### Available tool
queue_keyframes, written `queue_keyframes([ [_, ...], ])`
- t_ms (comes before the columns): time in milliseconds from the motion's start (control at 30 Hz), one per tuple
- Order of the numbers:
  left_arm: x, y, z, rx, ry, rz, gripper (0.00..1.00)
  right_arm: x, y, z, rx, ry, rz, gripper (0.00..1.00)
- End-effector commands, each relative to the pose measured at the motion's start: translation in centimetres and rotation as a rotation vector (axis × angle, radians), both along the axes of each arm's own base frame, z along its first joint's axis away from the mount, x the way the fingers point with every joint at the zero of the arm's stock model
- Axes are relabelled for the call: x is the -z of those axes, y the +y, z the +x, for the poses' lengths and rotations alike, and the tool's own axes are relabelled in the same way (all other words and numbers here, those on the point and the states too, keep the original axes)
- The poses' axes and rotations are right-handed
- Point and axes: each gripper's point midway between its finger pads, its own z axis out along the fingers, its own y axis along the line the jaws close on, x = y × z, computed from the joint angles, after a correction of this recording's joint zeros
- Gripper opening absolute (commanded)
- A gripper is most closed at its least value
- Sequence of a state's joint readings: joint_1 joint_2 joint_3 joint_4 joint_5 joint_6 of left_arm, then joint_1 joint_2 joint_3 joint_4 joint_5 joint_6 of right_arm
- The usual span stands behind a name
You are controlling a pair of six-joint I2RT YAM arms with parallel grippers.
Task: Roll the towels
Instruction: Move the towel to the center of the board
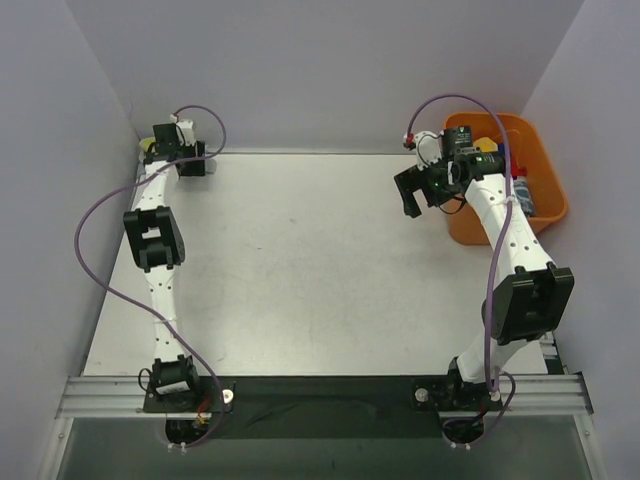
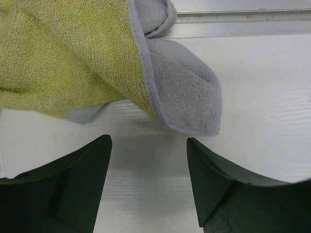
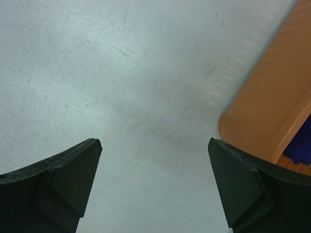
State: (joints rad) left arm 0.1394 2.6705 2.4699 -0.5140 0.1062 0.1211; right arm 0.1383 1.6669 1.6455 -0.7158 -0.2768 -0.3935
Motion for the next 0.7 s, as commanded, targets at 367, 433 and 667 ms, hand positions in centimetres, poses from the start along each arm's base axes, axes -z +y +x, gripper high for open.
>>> queue_keyframes([
  [367, -3.8, -3.1, 6.5, 0.003, -0.326, -0.193, 0.41, 0.4, -2.1, -0.9, 0.015, 0.013, -0.104, 1.0],
  [433, -4.5, -3.8, 6.8, 0.014, -0.353, -0.22, 0.22, 0.5, -2.1, -1.1, 0.008, 0.015, -0.107, 1.0],
  [667, -9.1, -6.2, 6.1, 0.118, -0.417, -0.298, 0.0, 0.1, -2.0, -1.4, -0.002, 0.01, -0.1, 0.99],
])
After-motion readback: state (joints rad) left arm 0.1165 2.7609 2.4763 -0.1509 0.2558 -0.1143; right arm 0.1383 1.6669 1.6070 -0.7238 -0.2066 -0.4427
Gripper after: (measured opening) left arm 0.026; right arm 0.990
